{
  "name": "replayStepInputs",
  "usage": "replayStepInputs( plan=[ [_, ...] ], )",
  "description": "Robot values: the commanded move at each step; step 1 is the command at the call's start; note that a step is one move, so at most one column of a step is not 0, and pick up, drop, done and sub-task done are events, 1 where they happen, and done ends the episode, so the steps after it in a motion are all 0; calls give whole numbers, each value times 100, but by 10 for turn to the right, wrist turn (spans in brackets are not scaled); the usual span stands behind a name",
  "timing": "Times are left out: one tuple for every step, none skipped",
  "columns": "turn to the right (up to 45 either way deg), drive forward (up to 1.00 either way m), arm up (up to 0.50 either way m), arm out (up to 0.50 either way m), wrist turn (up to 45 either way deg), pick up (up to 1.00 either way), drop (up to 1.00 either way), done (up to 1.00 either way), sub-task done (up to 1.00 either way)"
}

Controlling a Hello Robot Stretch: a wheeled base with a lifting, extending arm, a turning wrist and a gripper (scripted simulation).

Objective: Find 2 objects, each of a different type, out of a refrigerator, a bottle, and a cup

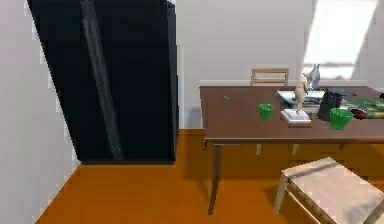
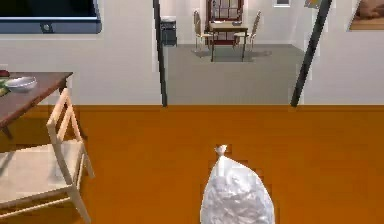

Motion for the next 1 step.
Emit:
replayStepInputs(
  plan=[
    [-450,0,0,0,0,0,0,0,0]
  ],
)
